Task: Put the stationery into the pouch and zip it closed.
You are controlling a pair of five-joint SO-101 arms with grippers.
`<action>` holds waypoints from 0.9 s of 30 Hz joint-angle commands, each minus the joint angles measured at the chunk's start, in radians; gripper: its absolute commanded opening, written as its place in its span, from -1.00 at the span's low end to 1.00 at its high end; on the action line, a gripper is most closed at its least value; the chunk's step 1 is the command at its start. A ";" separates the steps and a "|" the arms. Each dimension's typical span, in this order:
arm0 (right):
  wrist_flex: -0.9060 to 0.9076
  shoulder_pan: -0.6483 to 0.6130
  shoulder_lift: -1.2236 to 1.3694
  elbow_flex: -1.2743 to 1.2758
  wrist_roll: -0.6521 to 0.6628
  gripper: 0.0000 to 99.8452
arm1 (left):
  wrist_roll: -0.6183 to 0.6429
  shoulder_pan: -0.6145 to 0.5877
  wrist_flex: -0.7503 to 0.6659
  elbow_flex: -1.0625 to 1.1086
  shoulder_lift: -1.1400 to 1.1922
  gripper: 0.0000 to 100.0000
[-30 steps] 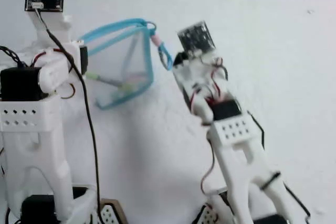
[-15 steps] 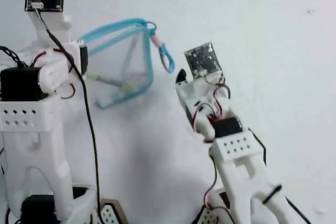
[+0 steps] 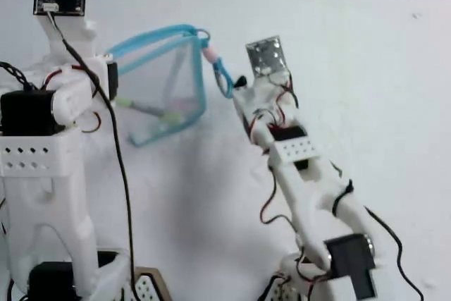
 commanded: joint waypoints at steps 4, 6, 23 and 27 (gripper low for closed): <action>0.008 -0.070 0.008 -0.064 0.000 -0.39 | -0.006 0.005 -0.008 0.005 0.015 -0.95; 0.054 -0.091 0.008 -0.064 0.002 -0.39 | -0.006 0.005 -0.008 0.005 0.015 -0.95; 0.186 -0.234 -0.183 -0.066 -0.006 -0.39 | -0.006 0.008 -0.008 0.005 0.015 -0.95; 0.147 -0.232 -0.150 -0.064 -0.006 -0.39 | -0.006 0.008 -0.005 0.005 0.015 -0.95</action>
